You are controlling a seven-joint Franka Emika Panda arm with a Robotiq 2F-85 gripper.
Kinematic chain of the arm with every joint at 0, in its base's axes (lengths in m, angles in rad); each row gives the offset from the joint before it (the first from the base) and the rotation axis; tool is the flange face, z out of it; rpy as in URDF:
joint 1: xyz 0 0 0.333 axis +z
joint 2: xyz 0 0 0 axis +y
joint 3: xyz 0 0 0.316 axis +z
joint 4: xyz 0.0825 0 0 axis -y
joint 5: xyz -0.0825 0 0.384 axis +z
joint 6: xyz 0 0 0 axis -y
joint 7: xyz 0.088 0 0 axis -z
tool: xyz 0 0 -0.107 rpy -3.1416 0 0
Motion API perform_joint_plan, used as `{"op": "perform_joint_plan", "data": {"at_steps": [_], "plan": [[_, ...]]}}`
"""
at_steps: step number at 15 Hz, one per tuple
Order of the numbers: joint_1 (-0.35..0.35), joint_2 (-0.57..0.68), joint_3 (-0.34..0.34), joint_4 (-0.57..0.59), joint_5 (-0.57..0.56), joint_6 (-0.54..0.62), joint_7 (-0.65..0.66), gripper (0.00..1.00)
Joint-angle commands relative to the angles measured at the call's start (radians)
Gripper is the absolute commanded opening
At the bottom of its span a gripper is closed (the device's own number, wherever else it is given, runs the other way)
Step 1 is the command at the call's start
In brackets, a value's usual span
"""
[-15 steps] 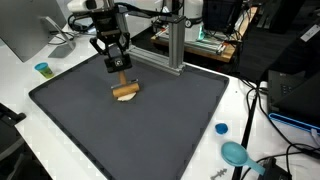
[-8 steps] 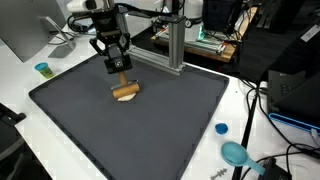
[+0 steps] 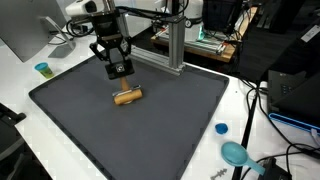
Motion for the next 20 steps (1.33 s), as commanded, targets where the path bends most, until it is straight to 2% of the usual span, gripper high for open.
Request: {"op": "perform_joint_plan", "data": {"at_steps": [1, 3, 5, 9, 10, 11, 14, 15, 16, 18, 19, 20], "plan": [[0.01, 0.053, 0.008, 0.019, 0.016, 0.016, 0.009, 0.21], [0.013, 0.026, 0.01, 0.015, 0.018, 0.032, 0.046, 0.21], [0.011, -0.108, 0.0, -0.038, 0.013, 0.042, 0.094, 0.21], [0.02, -0.255, -0.02, -0.052, -0.002, 0.023, 0.132, 0.21], [0.033, -0.295, -0.041, -0.041, -0.055, -0.027, 0.188, 0.21], [0.049, -0.338, -0.069, -0.033, -0.171, -0.085, 0.296, 0.21], [0.063, -0.44, -0.077, -0.037, -0.38, -0.244, 0.467, 0.21], [0.071, -0.465, -0.079, -0.049, -0.345, -0.309, 0.371, 0.21], [0.071, -0.404, -0.091, -0.003, -0.318, -0.249, 0.392, 0.46], [0.084, -0.446, -0.092, -0.024, -0.325, -0.309, 0.385, 0.46], [0.088, -0.436, -0.09, -0.013, -0.297, -0.36, 0.426, 0.21], [0.086, -0.432, -0.085, -0.005, -0.3, -0.402, 0.521, 0.21]]}}
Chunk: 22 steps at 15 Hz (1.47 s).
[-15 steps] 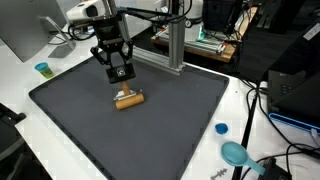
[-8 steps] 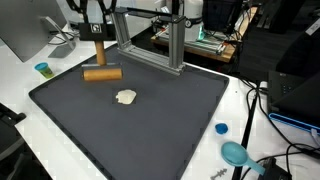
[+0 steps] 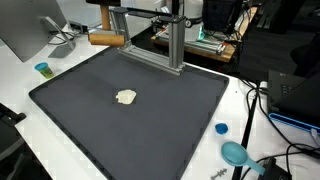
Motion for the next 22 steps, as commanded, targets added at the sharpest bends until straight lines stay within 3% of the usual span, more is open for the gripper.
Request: {"op": "perform_joint_plan", "data": {"at_steps": [1, 7, 10, 11, 12, 14, 15, 22], "plan": [[0.028, 0.0, -0.019, 0.017, 0.016, -0.109, 0.175, 0.21], [0.063, -0.098, -0.001, -0.076, 0.077, -0.194, 0.528, 0.21], [0.068, -0.14, 0.003, -0.164, 0.068, -0.164, 0.712, 0.21], [0.081, -0.079, -0.002, -0.085, 0.06, -0.186, 0.628, 0.21], [0.084, -0.085, -0.001, -0.101, 0.059, -0.186, 0.644, 0.46], [0.084, -0.08, -0.001, -0.101, 0.059, -0.185, 0.641, 0.46], [0.084, -0.076, -0.002, -0.1, 0.059, -0.185, 0.64, 0.21], [0.047, -0.185, -0.08, -0.208, 0.088, -0.191, 0.57, 0.21]]}}
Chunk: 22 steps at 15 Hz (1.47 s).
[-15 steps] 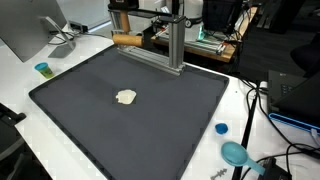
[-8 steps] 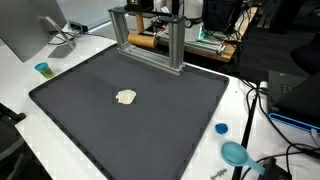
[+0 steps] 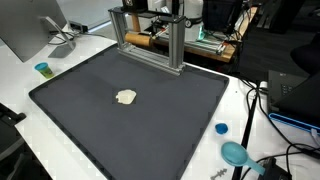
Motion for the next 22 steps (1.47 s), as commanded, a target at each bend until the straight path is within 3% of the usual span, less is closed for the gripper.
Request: {"op": "perform_joint_plan", "data": {"at_steps": [1, 12, 19, 20, 22], "plan": [[-0.005, -0.104, -0.034, -0.085, 0.044, -0.018, -0.026, 0.21], [-0.003, -0.28, 0.014, -0.27, 0.052, -0.045, 0.181, 0.21], [0.007, -0.315, 0.026, -0.328, 0.069, -0.089, 0.217, 0.21], [0.01, -0.316, 0.026, -0.332, 0.072, -0.097, 0.211, 0.71], [0.013, -0.312, 0.024, -0.331, 0.076, -0.103, 0.202, 0.79]]}}
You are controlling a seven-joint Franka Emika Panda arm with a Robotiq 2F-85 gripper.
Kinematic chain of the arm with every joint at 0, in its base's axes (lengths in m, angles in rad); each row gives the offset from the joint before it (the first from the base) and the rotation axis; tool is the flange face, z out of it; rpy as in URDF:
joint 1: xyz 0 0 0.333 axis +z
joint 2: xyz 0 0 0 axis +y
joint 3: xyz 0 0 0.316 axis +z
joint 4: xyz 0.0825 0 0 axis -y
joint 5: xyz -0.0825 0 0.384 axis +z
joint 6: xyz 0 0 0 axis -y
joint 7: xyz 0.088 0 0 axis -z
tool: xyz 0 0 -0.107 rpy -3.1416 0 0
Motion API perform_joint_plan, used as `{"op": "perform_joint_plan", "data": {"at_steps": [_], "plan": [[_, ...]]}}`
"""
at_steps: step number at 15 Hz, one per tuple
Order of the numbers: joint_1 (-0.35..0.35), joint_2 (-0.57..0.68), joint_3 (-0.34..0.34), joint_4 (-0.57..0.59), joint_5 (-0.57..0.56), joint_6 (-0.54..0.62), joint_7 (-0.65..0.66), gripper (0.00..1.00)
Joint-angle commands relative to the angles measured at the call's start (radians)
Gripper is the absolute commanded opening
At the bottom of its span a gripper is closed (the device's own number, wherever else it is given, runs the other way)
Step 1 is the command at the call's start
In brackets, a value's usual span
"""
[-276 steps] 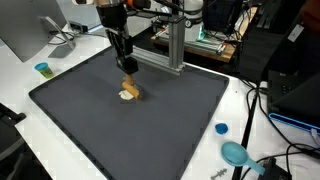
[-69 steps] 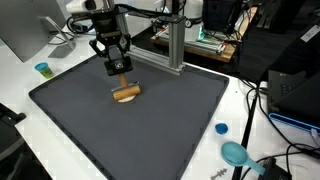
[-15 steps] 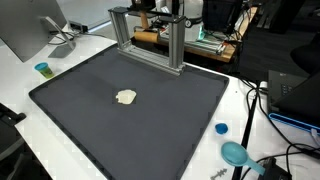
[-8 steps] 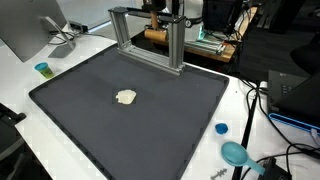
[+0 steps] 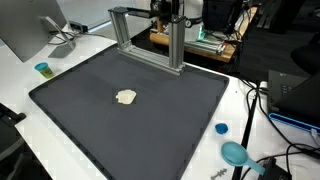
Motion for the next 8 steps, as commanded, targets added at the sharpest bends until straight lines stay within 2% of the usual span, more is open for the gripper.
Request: {"op": "perform_joint_plan", "data": {"at_steps": [1, 3, 5, 7, 8], "plan": [[0.009, -0.032, 0.002, -0.011, 0.022, -0.038, 0.001, 0.85], [0.007, -0.035, 0.005, -0.001, 0.006, -0.067, 0.0, 0.98], [-0.018, -0.083, 0.0, 0.001, -0.03, -0.101, 0.018, 1.0], [-0.035, -0.192, -0.017, -0.027, -0.058, -0.049, 0.0, 1.0], [-0.019, -0.063, -0.006, 0.008, -0.034, -0.058, 0.004, 1.0]]}}
